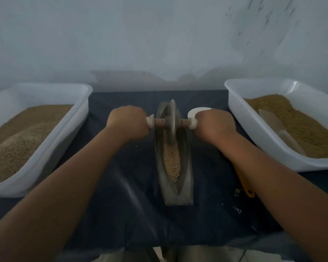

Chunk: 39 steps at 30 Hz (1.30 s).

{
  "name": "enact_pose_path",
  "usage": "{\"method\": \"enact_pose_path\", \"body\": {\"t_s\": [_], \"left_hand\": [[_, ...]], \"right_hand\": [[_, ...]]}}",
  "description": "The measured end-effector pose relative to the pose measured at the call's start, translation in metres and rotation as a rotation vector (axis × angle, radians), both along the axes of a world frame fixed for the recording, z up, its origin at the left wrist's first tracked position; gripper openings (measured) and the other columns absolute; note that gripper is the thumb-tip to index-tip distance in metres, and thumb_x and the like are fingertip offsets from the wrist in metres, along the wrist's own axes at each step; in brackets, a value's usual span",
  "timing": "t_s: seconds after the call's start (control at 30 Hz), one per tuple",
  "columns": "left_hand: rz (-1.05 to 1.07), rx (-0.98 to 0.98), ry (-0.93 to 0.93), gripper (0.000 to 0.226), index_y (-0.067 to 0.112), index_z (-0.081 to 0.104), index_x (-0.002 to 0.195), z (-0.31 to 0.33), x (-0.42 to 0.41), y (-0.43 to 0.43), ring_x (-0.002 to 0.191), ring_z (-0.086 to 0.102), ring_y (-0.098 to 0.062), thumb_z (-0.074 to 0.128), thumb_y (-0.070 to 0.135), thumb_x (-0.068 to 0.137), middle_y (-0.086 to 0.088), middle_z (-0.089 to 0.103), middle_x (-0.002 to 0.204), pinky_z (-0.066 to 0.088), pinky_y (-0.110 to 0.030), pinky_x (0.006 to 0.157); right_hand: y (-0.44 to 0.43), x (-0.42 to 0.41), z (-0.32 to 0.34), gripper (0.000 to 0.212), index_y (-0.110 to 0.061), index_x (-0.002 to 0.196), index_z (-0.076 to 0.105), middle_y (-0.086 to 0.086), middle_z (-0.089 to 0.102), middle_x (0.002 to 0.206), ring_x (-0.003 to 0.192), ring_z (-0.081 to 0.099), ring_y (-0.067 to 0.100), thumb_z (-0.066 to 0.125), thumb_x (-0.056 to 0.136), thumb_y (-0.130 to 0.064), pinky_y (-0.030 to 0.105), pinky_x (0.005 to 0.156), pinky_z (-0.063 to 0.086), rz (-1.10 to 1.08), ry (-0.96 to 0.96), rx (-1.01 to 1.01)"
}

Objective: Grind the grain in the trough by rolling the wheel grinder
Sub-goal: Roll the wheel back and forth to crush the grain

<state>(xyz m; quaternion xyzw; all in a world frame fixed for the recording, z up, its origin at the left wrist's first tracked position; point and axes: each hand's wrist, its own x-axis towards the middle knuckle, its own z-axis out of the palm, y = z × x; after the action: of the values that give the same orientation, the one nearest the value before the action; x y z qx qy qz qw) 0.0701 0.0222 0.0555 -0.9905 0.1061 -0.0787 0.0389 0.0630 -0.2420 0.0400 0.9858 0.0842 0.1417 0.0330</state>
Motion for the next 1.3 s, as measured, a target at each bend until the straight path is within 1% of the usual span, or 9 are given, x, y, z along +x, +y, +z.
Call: {"method": "enact_pose_path", "body": {"t_s": [0.13, 0.27, 0.4, 0.53, 0.67, 0.8, 0.97, 1.1, 1.3], "left_hand": [[-0.081, -0.006, 0.014, 0.027, 0.027, 0.054, 0.066, -0.029, -0.047, 0.023, 0.056, 0.049, -0.011, 0.055, 0.049, 0.082, 0.010, 0.055, 0.064, 0.036, -0.027, 0.051], [-0.114, -0.038, -0.085, 0.035, 0.028, 0.046, 0.061, -0.046, -0.076, 0.036, 0.046, 0.037, -0.005, 0.049, 0.058, 0.079, 0.012, 0.046, 0.054, 0.020, -0.022, 0.046], [0.001, -0.088, -0.019, 0.032, 0.027, 0.057, 0.067, -0.032, -0.029, 0.018, 0.056, 0.050, -0.010, 0.052, 0.053, 0.085, 0.011, 0.057, 0.065, 0.032, -0.026, 0.050], [0.071, -0.115, -0.024, 0.029, 0.026, 0.061, 0.071, -0.019, -0.001, 0.003, 0.063, 0.059, -0.017, 0.056, 0.050, 0.086, 0.007, 0.061, 0.072, 0.046, -0.030, 0.059], [-0.035, -0.060, -0.076, 0.031, 0.027, 0.051, 0.066, -0.031, -0.050, 0.018, 0.058, 0.053, -0.017, 0.054, 0.049, 0.087, 0.010, 0.054, 0.064, 0.039, -0.029, 0.055], [-0.193, 0.040, -0.267, 0.038, 0.032, 0.035, 0.057, -0.044, -0.104, 0.036, 0.036, 0.036, -0.009, 0.067, 0.050, 0.063, 0.015, 0.033, 0.045, 0.012, -0.016, 0.045], [-0.006, -0.030, -0.155, 0.035, 0.027, 0.052, 0.064, -0.032, -0.042, 0.015, 0.052, 0.047, -0.015, 0.053, 0.055, 0.085, 0.011, 0.050, 0.060, 0.033, -0.027, 0.051], [0.011, 0.008, -0.176, 0.032, 0.021, 0.055, 0.063, -0.001, 0.005, -0.006, 0.055, 0.051, -0.021, 0.057, 0.046, 0.084, 0.005, 0.054, 0.064, 0.040, -0.029, 0.056], [-0.105, 0.071, -0.158, 0.030, 0.026, 0.045, 0.061, -0.021, -0.065, 0.015, 0.048, 0.042, -0.015, 0.055, 0.047, 0.080, 0.010, 0.045, 0.057, 0.031, -0.026, 0.050]], "right_hand": [[-0.022, -0.040, -0.018, 0.027, -0.030, 0.058, 0.046, -0.010, 0.044, 0.052, 0.044, 0.043, 0.008, 0.061, 0.076, -0.045, 0.034, 0.042, 0.047, 0.175, -0.129, -0.002], [-0.031, -0.057, -0.026, 0.028, -0.035, 0.057, 0.040, -0.013, 0.026, 0.048, 0.040, 0.022, 0.002, 0.054, 0.070, -0.056, 0.027, 0.033, 0.027, 0.220, -0.170, -0.109], [-0.011, -0.014, -0.013, 0.033, -0.027, 0.060, 0.052, -0.009, 0.046, 0.055, 0.046, 0.046, 0.014, 0.077, 0.078, -0.041, 0.030, 0.045, 0.046, 0.120, -0.245, -0.062], [0.003, 0.000, 0.011, 0.027, -0.029, 0.065, 0.053, -0.008, 0.054, 0.061, 0.054, 0.052, 0.014, 0.067, 0.086, -0.038, 0.035, 0.057, 0.056, 0.022, -0.086, -0.093], [-0.008, -0.054, 0.002, 0.020, -0.029, 0.074, 0.058, -0.006, 0.059, 0.069, 0.060, 0.053, 0.014, 0.064, 0.090, -0.039, 0.035, 0.059, 0.052, 0.104, -0.066, 0.017], [-0.025, -0.106, -0.009, 0.041, -0.036, 0.060, 0.028, -0.012, 0.034, 0.048, 0.039, 0.035, 0.005, 0.065, 0.071, -0.052, 0.027, 0.037, 0.034, 0.210, -0.107, -0.065], [-0.006, -0.045, 0.000, 0.029, -0.030, 0.067, 0.050, -0.009, 0.049, 0.061, 0.056, 0.052, 0.013, 0.057, 0.091, -0.043, 0.033, 0.055, 0.046, 0.092, -0.073, -0.005], [0.004, -0.003, 0.005, 0.025, -0.026, 0.069, 0.057, -0.006, 0.059, 0.067, 0.063, 0.060, 0.018, 0.053, 0.092, -0.035, 0.034, 0.058, 0.052, -0.019, -0.012, 0.055], [-0.018, -0.065, -0.009, 0.040, -0.030, 0.056, 0.046, -0.010, 0.044, 0.049, 0.044, 0.042, 0.004, 0.050, 0.086, -0.057, 0.023, 0.043, 0.024, 0.110, -0.073, -0.051]]}}
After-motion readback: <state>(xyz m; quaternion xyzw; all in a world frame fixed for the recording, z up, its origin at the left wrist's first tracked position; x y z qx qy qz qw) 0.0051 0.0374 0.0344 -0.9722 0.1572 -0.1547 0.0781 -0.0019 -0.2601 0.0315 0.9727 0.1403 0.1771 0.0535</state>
